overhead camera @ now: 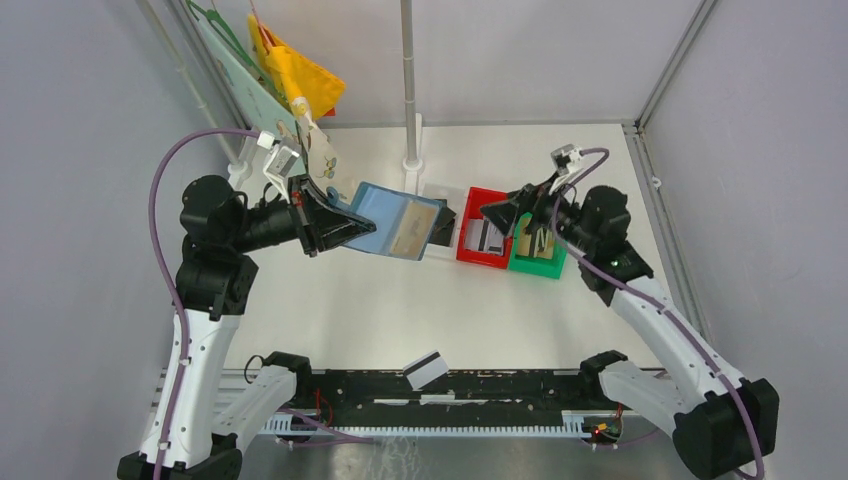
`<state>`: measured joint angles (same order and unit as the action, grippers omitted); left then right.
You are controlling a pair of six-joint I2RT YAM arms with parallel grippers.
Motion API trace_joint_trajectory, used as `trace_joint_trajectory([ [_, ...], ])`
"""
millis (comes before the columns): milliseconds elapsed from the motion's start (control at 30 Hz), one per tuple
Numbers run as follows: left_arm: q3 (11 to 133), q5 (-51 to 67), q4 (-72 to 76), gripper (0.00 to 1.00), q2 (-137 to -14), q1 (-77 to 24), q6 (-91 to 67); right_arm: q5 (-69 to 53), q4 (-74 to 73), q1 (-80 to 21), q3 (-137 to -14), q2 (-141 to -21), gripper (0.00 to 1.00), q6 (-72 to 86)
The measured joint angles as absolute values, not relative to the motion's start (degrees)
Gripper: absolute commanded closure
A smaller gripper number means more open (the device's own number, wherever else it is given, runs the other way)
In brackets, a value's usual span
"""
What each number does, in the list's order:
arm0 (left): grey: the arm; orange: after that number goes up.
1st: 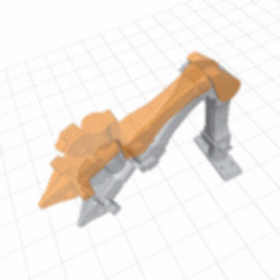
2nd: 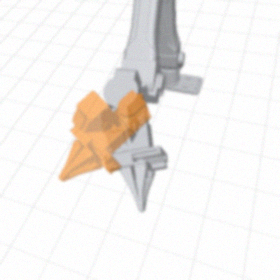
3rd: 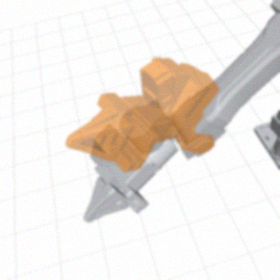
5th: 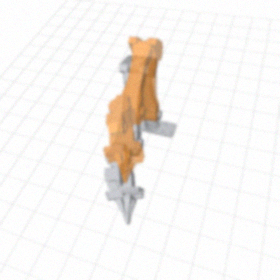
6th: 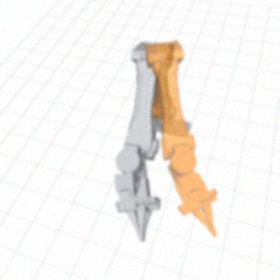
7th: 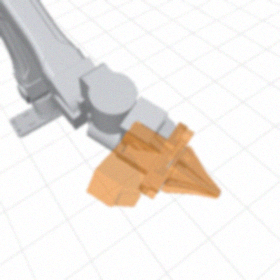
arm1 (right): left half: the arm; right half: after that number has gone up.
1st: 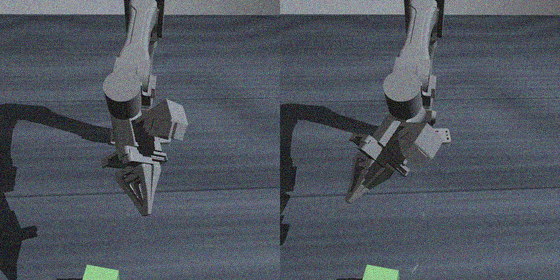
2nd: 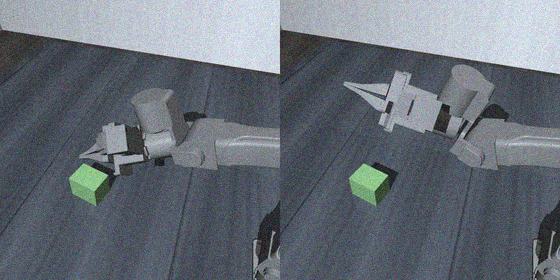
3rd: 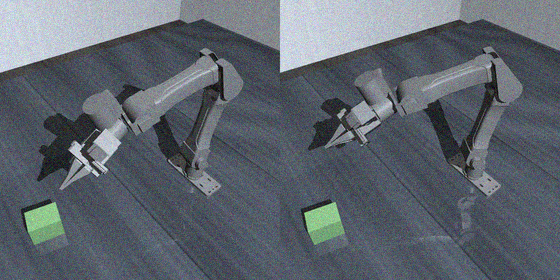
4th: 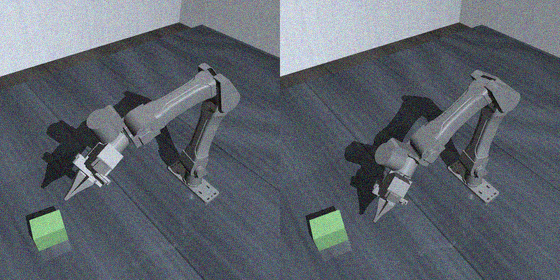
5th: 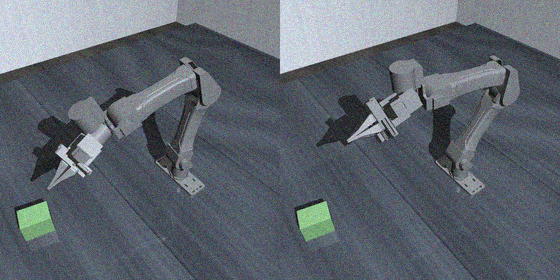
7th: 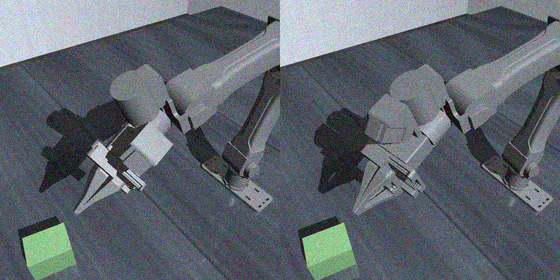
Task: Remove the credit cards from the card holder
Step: Remove the credit card from the card holder.
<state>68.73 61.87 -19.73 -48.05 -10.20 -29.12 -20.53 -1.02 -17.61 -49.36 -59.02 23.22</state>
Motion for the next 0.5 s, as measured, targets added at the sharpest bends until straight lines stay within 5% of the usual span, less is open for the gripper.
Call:
trace_joint_trajectory([
  [300, 68.73, 62.13, -16.21, 0.98, -48.01, -10.2, -33.19, -37.32, 45.45, -31.92, -32.27, -56.86, 0.02, 49.82],
  [500, 68.73, 62.15, -14.2, 0.98, -47.99, -10.2, -35.35, -36.77, 58.76, -38.28, -33.01, -61.52, 0.05, 55.79],
])
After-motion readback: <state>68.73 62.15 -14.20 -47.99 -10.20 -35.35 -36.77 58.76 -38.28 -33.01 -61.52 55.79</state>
